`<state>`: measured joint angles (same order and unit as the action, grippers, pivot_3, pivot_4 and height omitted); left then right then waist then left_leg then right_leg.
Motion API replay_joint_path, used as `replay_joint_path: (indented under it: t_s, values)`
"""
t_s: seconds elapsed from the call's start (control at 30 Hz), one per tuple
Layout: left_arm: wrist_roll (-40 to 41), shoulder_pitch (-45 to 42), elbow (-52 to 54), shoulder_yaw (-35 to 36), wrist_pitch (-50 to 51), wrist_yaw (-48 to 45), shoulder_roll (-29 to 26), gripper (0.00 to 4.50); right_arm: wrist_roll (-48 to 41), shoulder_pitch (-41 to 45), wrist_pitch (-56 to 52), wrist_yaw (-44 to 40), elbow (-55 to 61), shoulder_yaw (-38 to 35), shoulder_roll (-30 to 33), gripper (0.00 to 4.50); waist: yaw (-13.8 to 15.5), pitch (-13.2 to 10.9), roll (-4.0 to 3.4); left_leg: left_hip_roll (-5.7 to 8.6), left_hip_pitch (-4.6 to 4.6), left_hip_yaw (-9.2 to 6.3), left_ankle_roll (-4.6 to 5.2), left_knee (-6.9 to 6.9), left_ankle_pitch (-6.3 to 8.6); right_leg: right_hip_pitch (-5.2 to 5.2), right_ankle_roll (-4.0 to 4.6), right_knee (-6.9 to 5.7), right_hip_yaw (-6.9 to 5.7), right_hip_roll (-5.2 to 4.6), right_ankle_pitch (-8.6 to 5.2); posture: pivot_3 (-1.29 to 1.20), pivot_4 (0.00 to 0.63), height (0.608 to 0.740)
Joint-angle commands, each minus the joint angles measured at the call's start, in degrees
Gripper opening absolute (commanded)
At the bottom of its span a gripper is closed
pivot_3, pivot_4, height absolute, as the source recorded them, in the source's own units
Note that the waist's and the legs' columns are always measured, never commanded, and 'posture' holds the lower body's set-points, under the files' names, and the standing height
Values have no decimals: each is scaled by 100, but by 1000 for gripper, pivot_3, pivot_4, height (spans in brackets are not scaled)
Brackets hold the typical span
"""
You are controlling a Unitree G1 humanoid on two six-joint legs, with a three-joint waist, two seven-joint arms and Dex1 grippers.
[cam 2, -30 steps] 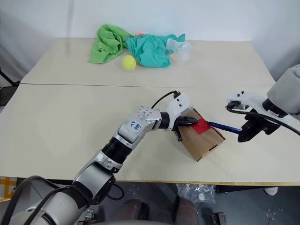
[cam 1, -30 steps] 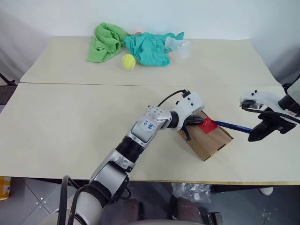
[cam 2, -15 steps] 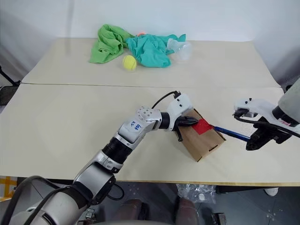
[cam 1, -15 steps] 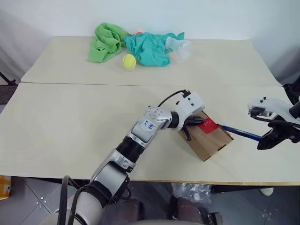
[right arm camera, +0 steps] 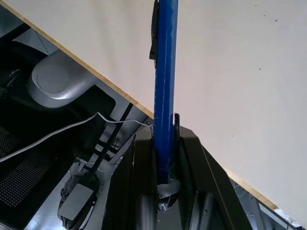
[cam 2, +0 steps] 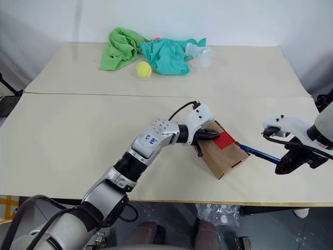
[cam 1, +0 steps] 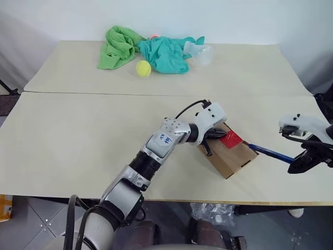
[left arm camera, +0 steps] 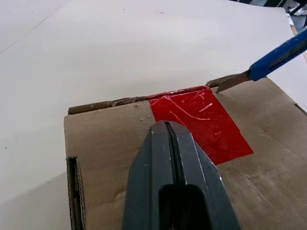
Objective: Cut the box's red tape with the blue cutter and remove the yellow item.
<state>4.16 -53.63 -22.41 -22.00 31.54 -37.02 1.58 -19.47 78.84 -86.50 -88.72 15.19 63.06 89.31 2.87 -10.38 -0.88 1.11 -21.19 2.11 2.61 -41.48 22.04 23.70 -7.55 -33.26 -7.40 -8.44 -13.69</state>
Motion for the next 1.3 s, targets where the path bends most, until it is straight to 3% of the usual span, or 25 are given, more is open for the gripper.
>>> replay_joint_path:
  t_s: [0.03,0.17,0.37,0.6,0.77,0.87,0.97,1.1,1.3]
  values:
    - [-244,88,-295,-116,127,63,-49,0,94,-39,-7,-377,-90,-164,-145,172,-4,0,0,0,0,0,0,-2,0,0,0,-2,1,0,0,0,150,740]
    - [-249,86,-291,-121,111,44,-61,0,241,-4,118,-377,-340,-242,-330,172,-12,0,0,0,4,1,-13,-8,6,-1,0,-12,3,-1,0,0,150,740]
    - [-271,101,-245,-121,114,27,-104,0,283,270,337,-240,-979,-1076,-686,172,-19,-1,-9,1,4,5,-18,-14,6,3,0,-25,5,-3,0,0,150,740]
    - [-271,125,-193,-140,153,-11,-168,0,-4,-681,48,692,-1209,-2877,-620,172,-6,-1,-8,0,-5,1,-1,-11,2,-1,-2,-23,0,-4,1,0,150,740]
    - [-278,46,-236,-173,162,-73,-190,0,-217,-3117,474,2111,-698,-5710,-1349,172,-1,2,2,-7,5,-2,-2,-10,-3,-13,-1,-31,-6,-3,4,0,150,740]
    - [-294,-2,-247,-213,165,-135,-237,0,-16,-4789,885,3017,-44,-7296,-2261,172,15,3,6,-7,6,-1,-2,-10,-10,-14,-1,-38,-11,0,3,0,150,740]
    - [-298,-34,-251,-232,173,-176,-284,0,181,-5855,1468,3750,274,-8109,-3052,172,26,4,3,0,9,3,4,-12,-15,-12,-1,-50,-7,1,3,0,150,740]
    - [-311,-56,-222,-260,205,-229,-324,0,430,-6868,2456,4581,88,-8444,-3961,172,0,5,2,9,19,13,13,-12,-26,-21,-13,-49,8,3,10,0,150,740]
    - [-347,-49,-123,-267,263,-303,-395,0,382,-7341,2865,4992,87,-8595,-4337,2114,-36,5,1,13,37,24,18,-9,-44,-29,-23,-46,36,5,15,0,150,740]
